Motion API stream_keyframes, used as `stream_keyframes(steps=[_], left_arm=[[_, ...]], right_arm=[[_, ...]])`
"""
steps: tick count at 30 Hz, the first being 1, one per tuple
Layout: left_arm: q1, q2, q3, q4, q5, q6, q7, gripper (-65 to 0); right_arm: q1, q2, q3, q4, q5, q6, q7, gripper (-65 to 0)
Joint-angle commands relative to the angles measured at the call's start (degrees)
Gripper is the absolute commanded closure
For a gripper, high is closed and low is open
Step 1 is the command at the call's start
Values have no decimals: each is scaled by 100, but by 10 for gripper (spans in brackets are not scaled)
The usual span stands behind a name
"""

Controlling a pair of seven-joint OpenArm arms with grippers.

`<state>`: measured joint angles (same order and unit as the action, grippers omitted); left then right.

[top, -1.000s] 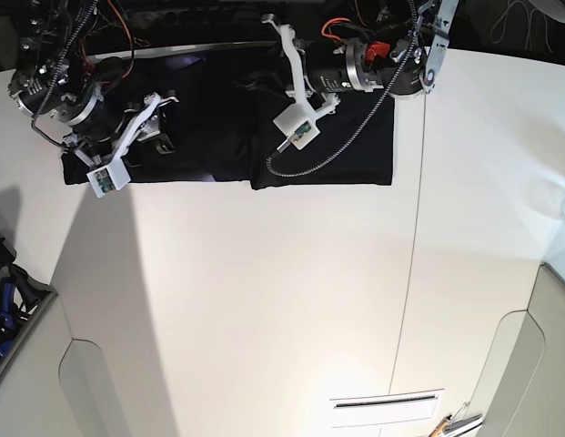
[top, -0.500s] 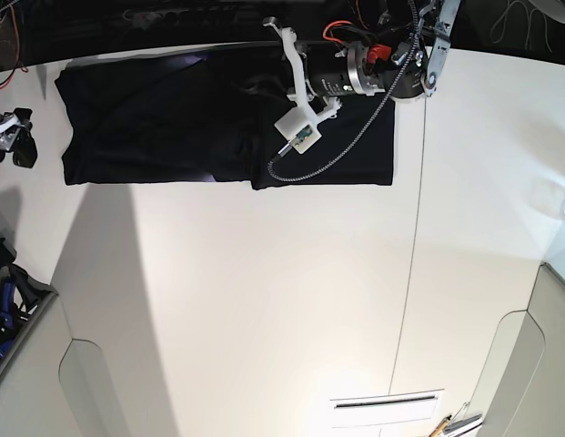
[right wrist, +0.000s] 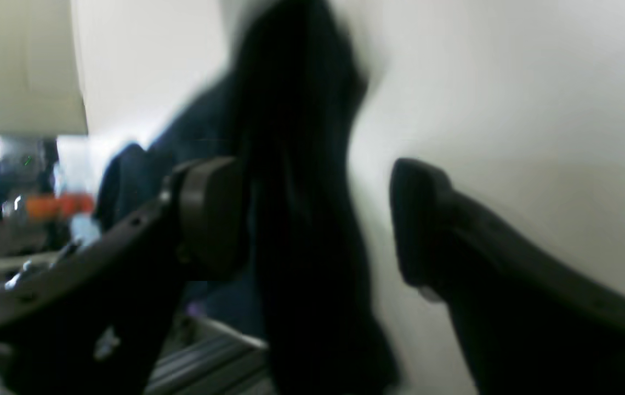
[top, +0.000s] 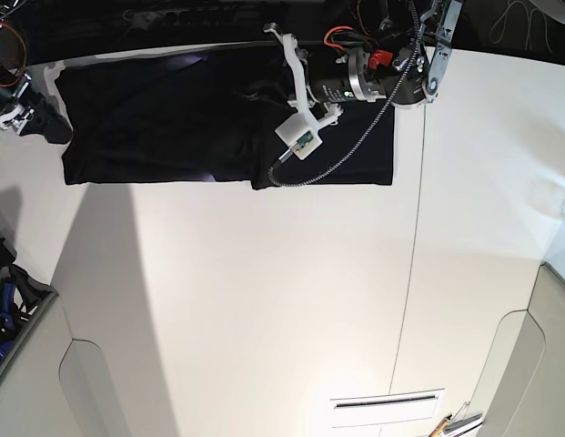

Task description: Fold the T-shirt properly

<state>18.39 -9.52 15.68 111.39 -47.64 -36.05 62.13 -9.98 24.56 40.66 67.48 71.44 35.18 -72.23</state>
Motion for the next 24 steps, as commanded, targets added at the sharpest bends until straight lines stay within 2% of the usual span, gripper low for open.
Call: stream_keyframes(steps=[1, 6, 11, 12, 13, 16, 17, 20, 24], left_arm=[[-31, 15, 0, 107, -140, -81, -87, 0], [-31, 15, 0, 107, -142, -81, -85, 0], [-28, 13, -2, 188, -140, -81, -57, 0], [-28, 13, -2, 247, -138, -81, -33, 0], [-28, 13, -2, 330, -136, -81, -4, 0], [-15, 7, -4, 634, -17, -81, 118, 0], [-4, -2, -31, 715, 74, -81, 109, 0], [4, -4, -254, 754, 452, -46, 109, 0], [164, -4, -964, 748, 979, 310, -68, 0]], right_arm=[[44, 127, -125, 76, 59, 20, -2, -420], [76, 125, -675, 92, 57, 15, -44, -420], [79, 129, -732, 111, 59, -2, -116, -417], [79, 127, -732, 122, 59, -2, -136, -396], [79, 127, -732, 133, 59, -2, -142, -343], [92, 127, -730, 142, 57, -7, -197, -64], [101, 127, -730, 142, 57, -9, -221, 0], [122, 127, -726, 155, 59, -46, -240, 0], [122, 127, -715, 315, 61, -46, -243, 0]])
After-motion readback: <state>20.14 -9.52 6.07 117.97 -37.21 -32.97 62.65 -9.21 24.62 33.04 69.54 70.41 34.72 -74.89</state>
